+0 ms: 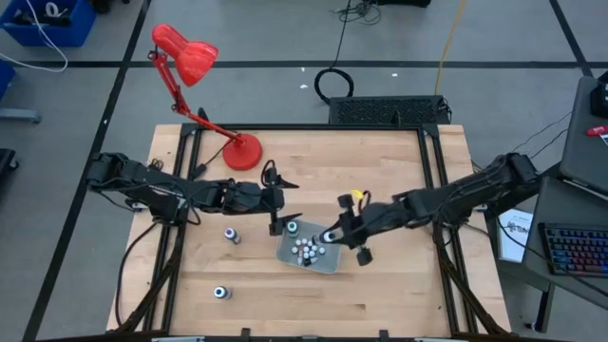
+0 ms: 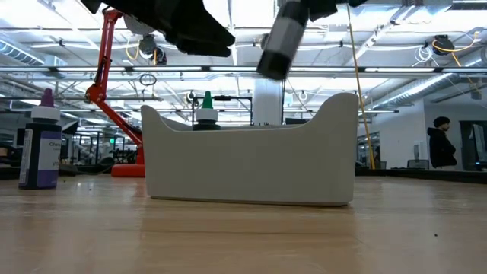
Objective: Pick & Place food coloring
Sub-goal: Put the large black food coloring bottle into the gray bin
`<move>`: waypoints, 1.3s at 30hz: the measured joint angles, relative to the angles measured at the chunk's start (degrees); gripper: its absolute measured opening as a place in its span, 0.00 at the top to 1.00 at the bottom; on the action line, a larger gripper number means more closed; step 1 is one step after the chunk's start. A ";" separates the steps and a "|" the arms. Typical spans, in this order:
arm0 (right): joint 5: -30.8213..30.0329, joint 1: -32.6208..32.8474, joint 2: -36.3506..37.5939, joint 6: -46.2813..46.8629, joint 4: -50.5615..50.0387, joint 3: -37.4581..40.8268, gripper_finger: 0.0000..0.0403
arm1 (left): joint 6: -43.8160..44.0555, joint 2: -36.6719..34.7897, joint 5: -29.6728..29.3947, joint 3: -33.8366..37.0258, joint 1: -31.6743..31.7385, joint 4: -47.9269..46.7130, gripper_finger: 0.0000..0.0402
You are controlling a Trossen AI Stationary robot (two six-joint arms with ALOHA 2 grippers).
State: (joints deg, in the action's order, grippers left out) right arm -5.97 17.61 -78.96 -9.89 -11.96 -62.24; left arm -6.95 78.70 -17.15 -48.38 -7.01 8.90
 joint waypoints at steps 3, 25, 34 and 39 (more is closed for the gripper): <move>0.08 0.02 -4.89 0.35 -7.60 -4.55 0.74 | 0.68 0.04 -0.06 0.00 0.37 -0.35 0.09; -1.29 -1.99 -11.87 6.27 -15.31 -3.66 0.74 | 2.99 0.04 0.66 0.00 0.57 -3.60 0.07; 3.16 -2.79 -11.85 7.74 -12.01 -0.62 0.74 | 2.96 0.04 0.66 0.00 0.57 -3.23 0.08; 3.11 -2.62 -11.89 7.75 -11.53 -0.53 0.74 | 2.86 0.05 0.64 0.00 0.57 -3.16 0.07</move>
State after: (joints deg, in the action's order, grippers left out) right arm -2.85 15.00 -90.85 -2.14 -23.49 -62.76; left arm -4.09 78.74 -16.51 -48.38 -6.44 5.74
